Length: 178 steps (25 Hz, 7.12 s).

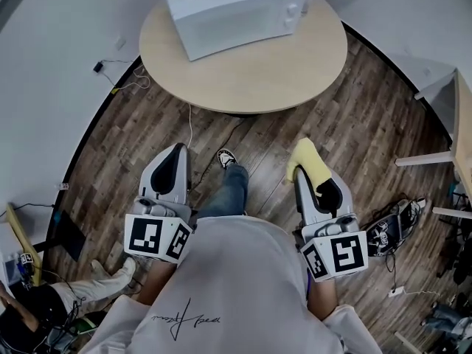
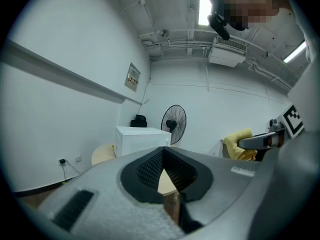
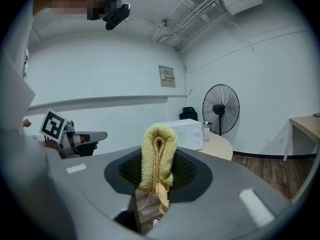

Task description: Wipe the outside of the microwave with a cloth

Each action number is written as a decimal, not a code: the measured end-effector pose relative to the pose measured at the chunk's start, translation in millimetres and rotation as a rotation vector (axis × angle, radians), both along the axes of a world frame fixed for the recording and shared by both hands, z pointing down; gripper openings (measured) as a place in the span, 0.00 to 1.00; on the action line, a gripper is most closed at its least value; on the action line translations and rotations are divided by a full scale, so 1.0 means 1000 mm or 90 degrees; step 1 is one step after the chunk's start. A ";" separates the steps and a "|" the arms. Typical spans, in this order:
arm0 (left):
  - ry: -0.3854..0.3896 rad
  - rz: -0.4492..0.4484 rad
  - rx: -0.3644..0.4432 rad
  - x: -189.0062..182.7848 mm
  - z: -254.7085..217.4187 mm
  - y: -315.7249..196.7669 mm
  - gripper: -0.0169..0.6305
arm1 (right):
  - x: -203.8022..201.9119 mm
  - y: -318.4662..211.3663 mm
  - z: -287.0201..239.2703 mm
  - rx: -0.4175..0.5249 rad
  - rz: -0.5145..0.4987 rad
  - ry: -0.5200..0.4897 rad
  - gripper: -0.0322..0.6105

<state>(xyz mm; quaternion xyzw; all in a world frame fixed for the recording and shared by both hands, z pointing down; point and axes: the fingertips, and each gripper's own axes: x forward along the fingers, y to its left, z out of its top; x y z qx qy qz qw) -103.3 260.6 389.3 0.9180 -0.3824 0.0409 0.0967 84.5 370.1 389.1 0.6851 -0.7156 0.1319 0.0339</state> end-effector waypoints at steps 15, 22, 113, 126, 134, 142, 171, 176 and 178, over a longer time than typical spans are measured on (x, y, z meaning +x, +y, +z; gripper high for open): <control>0.002 0.009 -0.014 0.050 -0.003 -0.143 0.01 | 0.048 -0.147 0.002 -0.038 -0.007 -0.031 0.25; 0.002 0.027 -0.002 0.076 -0.010 -0.205 0.01 | 0.061 -0.217 -0.006 -0.040 -0.024 -0.028 0.25; -0.055 -0.144 -0.022 0.107 -0.031 -0.436 0.01 | 0.308 -0.766 0.025 -0.231 -0.011 0.306 0.26; -0.048 -0.146 -0.033 0.109 -0.024 -0.439 0.01 | 0.307 -0.789 0.047 -0.321 -0.036 0.408 0.26; -0.039 -0.149 -0.029 0.103 -0.027 -0.428 0.01 | 0.284 -0.787 0.045 -0.334 -0.058 0.380 0.26; -0.029 -0.166 -0.026 0.080 -0.030 -0.419 0.01 | 0.242 -0.789 0.045 -0.341 -0.095 0.360 0.26; 0.014 -0.217 -0.010 -0.014 -0.037 -0.389 0.01 | 0.082 -0.792 0.049 -0.394 -0.221 0.244 0.26; 0.016 -0.219 -0.012 -0.022 -0.036 -0.385 0.01 | 0.049 -0.792 0.050 -0.387 -0.245 0.231 0.26; 0.017 -0.219 -0.013 -0.022 -0.036 -0.383 0.01 | 0.037 -0.792 0.049 -0.384 -0.254 0.228 0.26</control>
